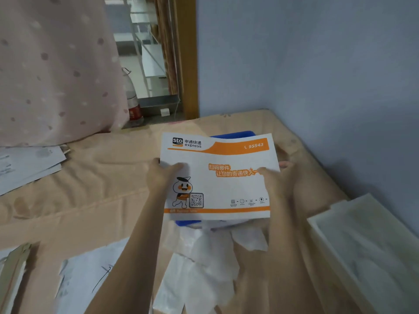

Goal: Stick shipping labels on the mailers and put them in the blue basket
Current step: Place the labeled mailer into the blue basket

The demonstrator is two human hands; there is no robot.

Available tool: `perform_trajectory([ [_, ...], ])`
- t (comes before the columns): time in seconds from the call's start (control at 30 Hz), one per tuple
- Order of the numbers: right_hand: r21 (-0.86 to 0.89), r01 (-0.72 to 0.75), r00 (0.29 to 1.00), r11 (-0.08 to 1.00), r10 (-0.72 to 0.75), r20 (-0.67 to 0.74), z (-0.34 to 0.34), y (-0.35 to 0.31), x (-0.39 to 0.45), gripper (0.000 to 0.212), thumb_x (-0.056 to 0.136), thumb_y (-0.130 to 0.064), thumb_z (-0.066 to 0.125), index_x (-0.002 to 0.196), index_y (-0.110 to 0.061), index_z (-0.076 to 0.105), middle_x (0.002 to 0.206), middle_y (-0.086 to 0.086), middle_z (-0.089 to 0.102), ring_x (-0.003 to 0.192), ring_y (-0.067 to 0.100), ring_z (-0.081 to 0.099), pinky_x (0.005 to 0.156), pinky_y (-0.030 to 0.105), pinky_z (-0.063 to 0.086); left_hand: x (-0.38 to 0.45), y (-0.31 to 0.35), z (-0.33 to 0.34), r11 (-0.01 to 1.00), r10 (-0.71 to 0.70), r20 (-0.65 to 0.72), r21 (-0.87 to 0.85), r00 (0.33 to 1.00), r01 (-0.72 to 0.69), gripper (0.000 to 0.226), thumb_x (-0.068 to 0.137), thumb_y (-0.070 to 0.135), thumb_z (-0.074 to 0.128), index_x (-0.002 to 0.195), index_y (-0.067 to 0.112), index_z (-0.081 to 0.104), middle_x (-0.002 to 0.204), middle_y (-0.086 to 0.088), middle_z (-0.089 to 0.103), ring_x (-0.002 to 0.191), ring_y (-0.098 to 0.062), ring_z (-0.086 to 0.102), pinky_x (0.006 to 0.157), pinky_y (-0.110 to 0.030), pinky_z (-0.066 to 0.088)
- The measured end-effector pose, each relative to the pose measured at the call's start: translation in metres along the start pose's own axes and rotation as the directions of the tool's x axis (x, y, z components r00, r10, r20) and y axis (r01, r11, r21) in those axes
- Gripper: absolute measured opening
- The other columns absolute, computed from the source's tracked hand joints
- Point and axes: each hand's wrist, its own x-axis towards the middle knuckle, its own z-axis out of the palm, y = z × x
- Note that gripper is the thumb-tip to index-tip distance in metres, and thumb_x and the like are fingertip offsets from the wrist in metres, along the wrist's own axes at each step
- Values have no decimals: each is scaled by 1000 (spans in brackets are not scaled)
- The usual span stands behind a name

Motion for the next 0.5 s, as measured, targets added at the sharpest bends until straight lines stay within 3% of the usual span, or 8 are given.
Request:
perform_trajectory([
  [0.17,-10,2,999,1000,-2,41,30,-10,44,40,77,-7,73,108,-4,49,91,2,63,66,13,59,49,21,40,42,12,33,1000,24,-21,-13,1000,-24,45,71,34,76,104,9,55,96,-8,65,84,-27,64,75,-41,56],
  [0.27,-7,-8,998,1000,9,70,49,-5,67,42,72,-8,75,109,-5,55,97,7,69,75,19,66,54,23,47,60,9,50,999,26,-26,-24,999,-27,48,76,25,74,117,12,53,92,-1,64,75,-18,62,68,-33,54],
  [0.37,-32,-12,994,999,16,107,65,3,83,47,73,-11,76,112,-11,50,103,4,66,85,22,66,64,29,51,69,2,64,998,56,-47,15,997,-56,46,78,17,71,118,12,50,80,8,58,66,-8,56,54,-23,45],
  [0.5,-123,-14,990,992,31,139,79,17,91,48,80,-14,73,117,-17,43,105,0,59,86,18,60,61,26,46,79,-19,77,996,21,-38,93,999,-18,46,78,15,69,117,12,46,85,1,61,69,-14,59,54,-24,43],
])
